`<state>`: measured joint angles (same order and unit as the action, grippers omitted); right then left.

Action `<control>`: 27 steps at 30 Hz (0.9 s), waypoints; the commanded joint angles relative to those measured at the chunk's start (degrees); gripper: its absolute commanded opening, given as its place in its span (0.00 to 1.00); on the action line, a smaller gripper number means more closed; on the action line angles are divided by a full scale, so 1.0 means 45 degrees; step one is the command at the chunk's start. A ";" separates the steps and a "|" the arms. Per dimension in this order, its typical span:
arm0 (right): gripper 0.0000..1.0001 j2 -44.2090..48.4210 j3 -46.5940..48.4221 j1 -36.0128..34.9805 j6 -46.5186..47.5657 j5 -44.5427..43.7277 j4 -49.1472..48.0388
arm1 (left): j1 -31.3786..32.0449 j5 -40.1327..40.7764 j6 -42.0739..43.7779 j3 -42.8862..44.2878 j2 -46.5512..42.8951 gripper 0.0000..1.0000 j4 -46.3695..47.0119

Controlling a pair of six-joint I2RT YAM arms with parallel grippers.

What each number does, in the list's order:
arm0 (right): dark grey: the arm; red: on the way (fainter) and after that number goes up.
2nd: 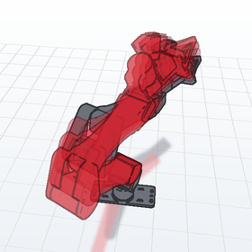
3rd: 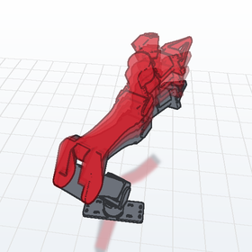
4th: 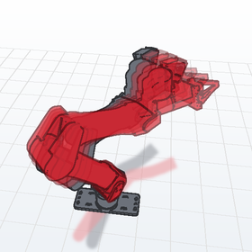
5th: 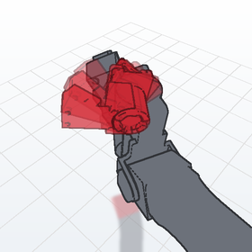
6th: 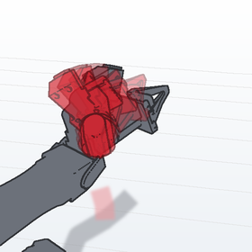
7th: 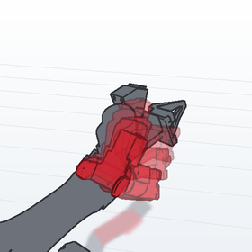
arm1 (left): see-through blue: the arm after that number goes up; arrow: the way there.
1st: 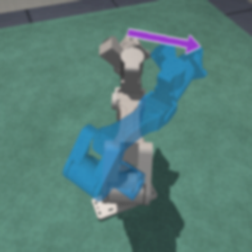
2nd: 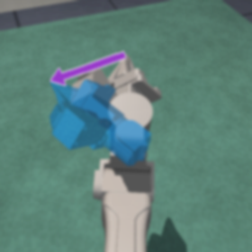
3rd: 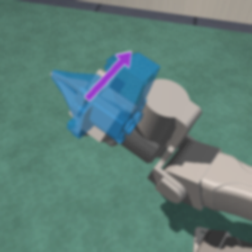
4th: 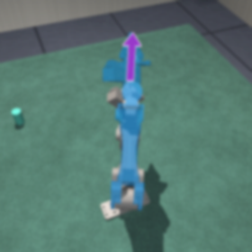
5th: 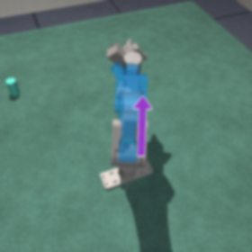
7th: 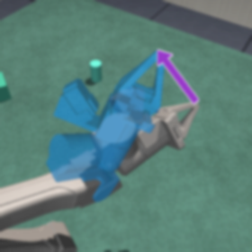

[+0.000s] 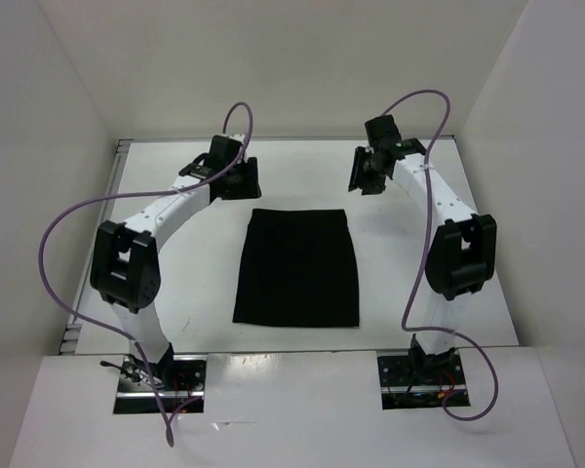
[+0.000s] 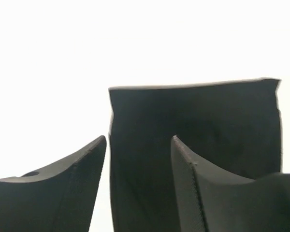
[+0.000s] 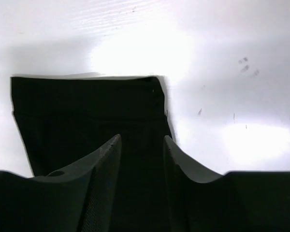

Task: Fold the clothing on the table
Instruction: Fold the skirt

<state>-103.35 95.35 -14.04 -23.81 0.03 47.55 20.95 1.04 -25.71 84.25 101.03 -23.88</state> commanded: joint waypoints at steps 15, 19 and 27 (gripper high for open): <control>0.47 -0.2404 0.0881 0.0816 0.1698 0.1243 -0.1582 | -0.2174 -0.5249 0.1613 0.1122 0.4226 0.62 0.2006; 0.46 -0.2658 0.0881 0.0816 0.1698 0.1379 -0.1582 | -0.2175 -0.5522 0.1496 0.0889 0.4521 0.58 0.2123; 0.45 -0.2893 0.0627 0.0816 0.1698 0.1614 -0.1699 | -0.2175 -0.4998 0.1496 0.0771 0.4755 0.51 0.2123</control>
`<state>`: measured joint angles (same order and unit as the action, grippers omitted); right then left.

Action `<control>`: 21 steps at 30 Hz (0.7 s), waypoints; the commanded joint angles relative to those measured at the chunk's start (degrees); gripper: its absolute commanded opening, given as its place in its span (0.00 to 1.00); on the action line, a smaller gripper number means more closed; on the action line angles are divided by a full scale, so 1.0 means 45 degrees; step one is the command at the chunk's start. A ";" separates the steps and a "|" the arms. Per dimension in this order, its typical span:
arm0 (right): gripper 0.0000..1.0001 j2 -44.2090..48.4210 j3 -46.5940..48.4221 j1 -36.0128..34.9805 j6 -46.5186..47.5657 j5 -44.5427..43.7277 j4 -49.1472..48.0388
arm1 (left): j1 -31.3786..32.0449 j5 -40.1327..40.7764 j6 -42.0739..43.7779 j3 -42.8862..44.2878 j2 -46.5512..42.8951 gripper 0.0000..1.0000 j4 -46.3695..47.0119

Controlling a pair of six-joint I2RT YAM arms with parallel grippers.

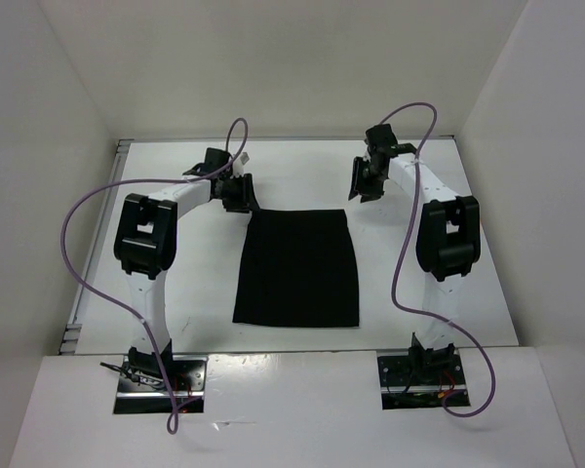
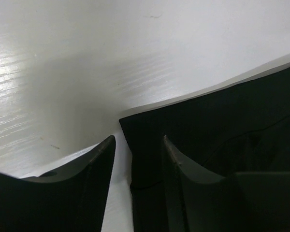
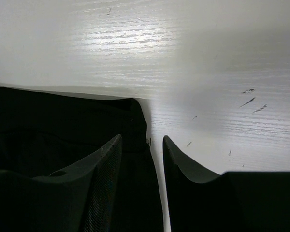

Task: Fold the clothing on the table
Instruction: Fold the skirt

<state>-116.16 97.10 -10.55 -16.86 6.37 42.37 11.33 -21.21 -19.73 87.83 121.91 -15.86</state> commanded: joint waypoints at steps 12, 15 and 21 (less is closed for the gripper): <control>0.45 -0.0496 0.0473 0.0039 0.0270 0.0868 -0.0665 | -0.0038 -0.0851 -0.0187 -0.0242 0.0974 0.17 0.0594; 0.44 -0.0847 0.0473 0.0039 0.0407 0.1026 -0.0665 | -0.0038 -0.0970 -0.0187 -0.0085 0.1132 0.03 0.0594; 0.40 -0.1354 0.0473 0.0039 0.0642 0.1299 -0.0665 | -0.0038 -0.1204 -0.0187 0.0033 0.1249 0.00 0.0594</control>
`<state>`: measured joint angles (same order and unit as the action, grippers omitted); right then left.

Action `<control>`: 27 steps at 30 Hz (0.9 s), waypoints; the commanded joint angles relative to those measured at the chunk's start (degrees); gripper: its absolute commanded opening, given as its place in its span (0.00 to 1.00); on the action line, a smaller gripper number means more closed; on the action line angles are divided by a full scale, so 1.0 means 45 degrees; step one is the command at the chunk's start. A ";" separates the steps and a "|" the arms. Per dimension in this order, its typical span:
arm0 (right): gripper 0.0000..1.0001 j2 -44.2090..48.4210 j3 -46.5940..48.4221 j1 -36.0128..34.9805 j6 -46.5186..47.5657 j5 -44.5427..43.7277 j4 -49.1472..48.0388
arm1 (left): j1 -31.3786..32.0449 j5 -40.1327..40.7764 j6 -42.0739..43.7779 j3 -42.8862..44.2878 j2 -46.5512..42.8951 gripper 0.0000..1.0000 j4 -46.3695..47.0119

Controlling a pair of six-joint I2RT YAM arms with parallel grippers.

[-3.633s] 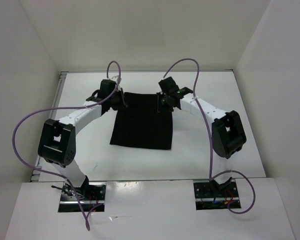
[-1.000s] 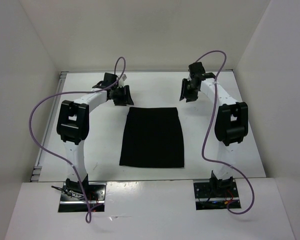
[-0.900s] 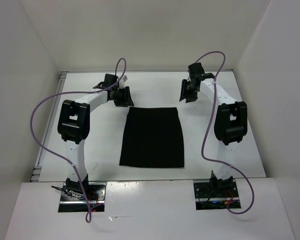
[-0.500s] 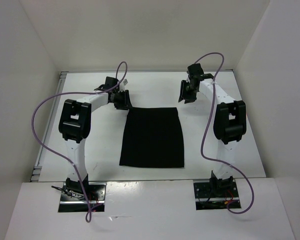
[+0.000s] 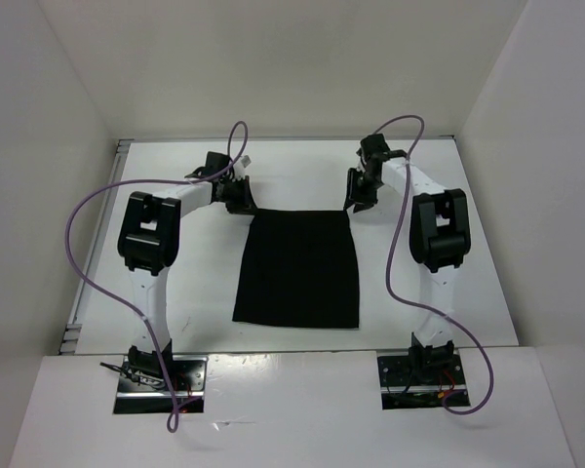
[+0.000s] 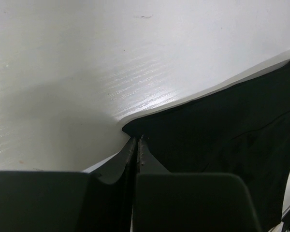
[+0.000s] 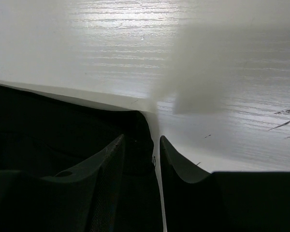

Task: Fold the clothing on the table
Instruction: Fold the skirt

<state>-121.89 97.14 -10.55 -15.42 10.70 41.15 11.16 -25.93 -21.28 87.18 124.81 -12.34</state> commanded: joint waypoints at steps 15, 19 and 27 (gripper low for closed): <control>0.14 -0.1430 0.0639 0.0039 0.0438 0.1275 -0.0276 | -0.0233 -0.0272 0.0158 0.0178 0.0721 0.00 -0.0188; 0.00 -0.1547 0.1301 0.0039 0.0438 0.1061 -0.0276 | -0.0349 -0.0681 -0.0114 0.1386 0.1247 0.00 -0.0188; 0.00 -0.2153 0.5674 0.0039 0.0204 -0.0716 0.0561 | -0.0351 -0.0819 -0.0565 0.6268 0.2614 0.00 -0.1300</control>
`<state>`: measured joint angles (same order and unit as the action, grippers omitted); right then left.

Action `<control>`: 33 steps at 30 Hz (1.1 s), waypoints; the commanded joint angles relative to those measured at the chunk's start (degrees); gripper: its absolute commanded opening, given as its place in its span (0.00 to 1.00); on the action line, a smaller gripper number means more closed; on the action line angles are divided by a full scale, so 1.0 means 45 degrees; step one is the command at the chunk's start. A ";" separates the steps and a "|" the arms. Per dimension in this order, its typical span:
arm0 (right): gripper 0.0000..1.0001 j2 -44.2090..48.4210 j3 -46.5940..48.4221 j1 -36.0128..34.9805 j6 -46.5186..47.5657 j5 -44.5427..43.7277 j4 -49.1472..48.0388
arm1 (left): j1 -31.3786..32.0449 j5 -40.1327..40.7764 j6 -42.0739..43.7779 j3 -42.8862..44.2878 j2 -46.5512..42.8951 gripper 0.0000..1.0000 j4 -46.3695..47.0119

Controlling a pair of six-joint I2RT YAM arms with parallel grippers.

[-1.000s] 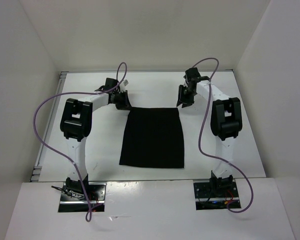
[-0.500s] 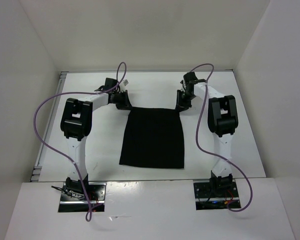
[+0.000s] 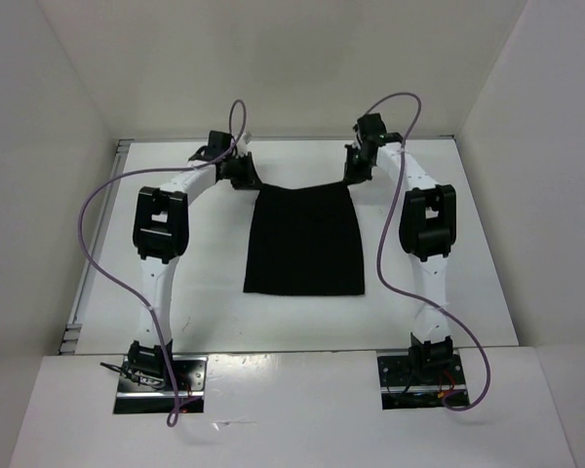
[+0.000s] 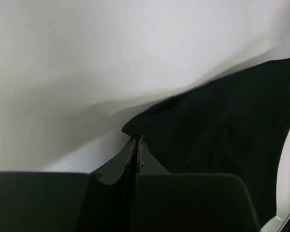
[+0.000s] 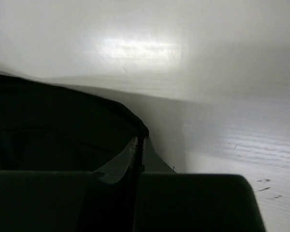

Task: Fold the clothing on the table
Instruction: Fold the skirt

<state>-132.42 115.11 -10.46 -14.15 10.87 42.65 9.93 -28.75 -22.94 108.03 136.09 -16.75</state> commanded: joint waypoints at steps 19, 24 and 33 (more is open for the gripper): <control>0.00 0.3995 -0.2862 -0.0117 -0.0449 -0.2337 0.0795 | -0.0450 -0.1579 -0.0819 -0.6325 -0.5690 0.00 0.1535; 0.00 0.4757 -0.3215 -0.0117 -0.0566 -0.3020 0.1185 | -0.0197 -0.2028 -0.0936 -0.7501 -0.7096 0.00 0.1672; 0.00 0.5148 -0.3099 -0.0117 -0.0800 -0.3588 0.2550 | 0.0175 -0.2810 -0.1074 -0.9024 -0.8463 0.00 0.1399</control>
<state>-112.29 100.90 -11.49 -17.63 -0.30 49.63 11.03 -39.83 -28.58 69.67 100.90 -9.58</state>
